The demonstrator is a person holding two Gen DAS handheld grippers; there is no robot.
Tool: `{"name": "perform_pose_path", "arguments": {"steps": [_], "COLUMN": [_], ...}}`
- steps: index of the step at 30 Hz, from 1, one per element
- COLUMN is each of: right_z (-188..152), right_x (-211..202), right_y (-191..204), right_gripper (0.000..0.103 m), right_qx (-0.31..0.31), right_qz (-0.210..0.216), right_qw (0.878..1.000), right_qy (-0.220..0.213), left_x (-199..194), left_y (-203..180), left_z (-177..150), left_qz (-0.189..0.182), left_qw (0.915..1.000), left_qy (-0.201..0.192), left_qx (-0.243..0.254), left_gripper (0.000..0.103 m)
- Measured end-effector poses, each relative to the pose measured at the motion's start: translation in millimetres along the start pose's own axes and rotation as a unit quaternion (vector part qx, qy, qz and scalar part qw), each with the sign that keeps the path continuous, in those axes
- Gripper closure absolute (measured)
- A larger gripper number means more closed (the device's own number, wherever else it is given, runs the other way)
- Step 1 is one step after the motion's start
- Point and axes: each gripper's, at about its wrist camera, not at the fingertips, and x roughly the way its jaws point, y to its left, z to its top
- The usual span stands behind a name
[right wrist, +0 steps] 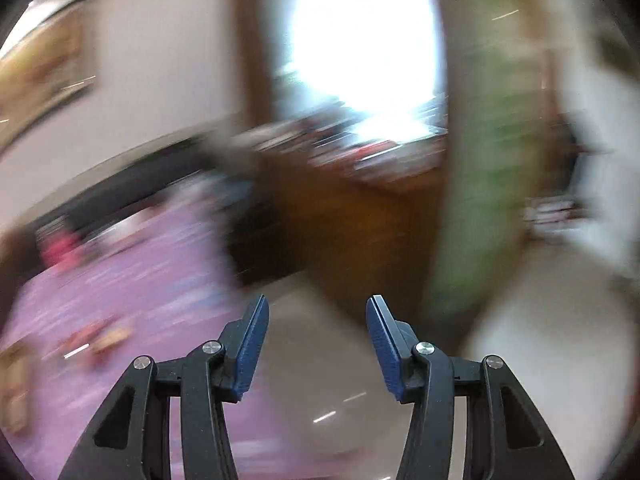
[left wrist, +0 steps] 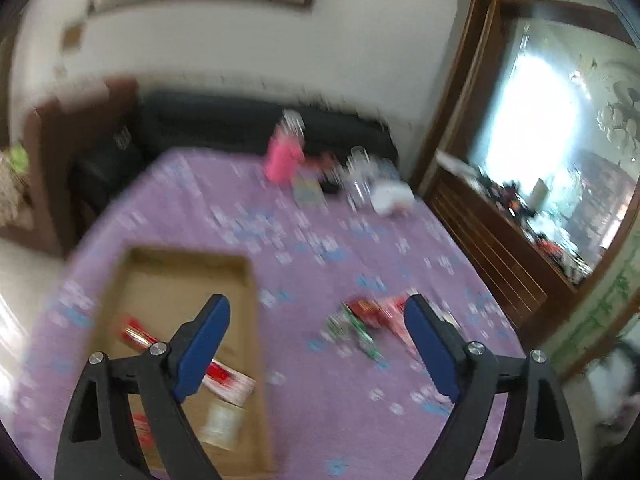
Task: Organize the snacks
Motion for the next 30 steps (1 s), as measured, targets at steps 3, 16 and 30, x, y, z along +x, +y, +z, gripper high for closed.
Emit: {"name": "perform_pose_path", "arguments": {"steps": [3, 16, 30], "right_z": [-24, -57, -73], "right_x": [92, 257, 271], "right_y": [73, 205, 228], "right_gripper": [0.049, 0.044, 0.068], "right_qx": [0.004, 0.006, -0.030], "right_qz": [0.122, 0.172, 0.189], "right_qw": [0.989, 0.968, 0.968], "right_qy": [0.082, 0.181, 0.160], "left_x": [44, 146, 219], "left_y": [-4, -17, -79], "left_z": [-13, -39, -64], "left_qz": [-0.034, -0.056, 0.034], "left_qw": [0.9964, 0.9811, 0.9808], "left_qy": [0.065, 0.161, 0.174], "left_qx": [-0.043, -0.091, 0.080], "left_gripper": [0.015, 0.029, 0.084]}}
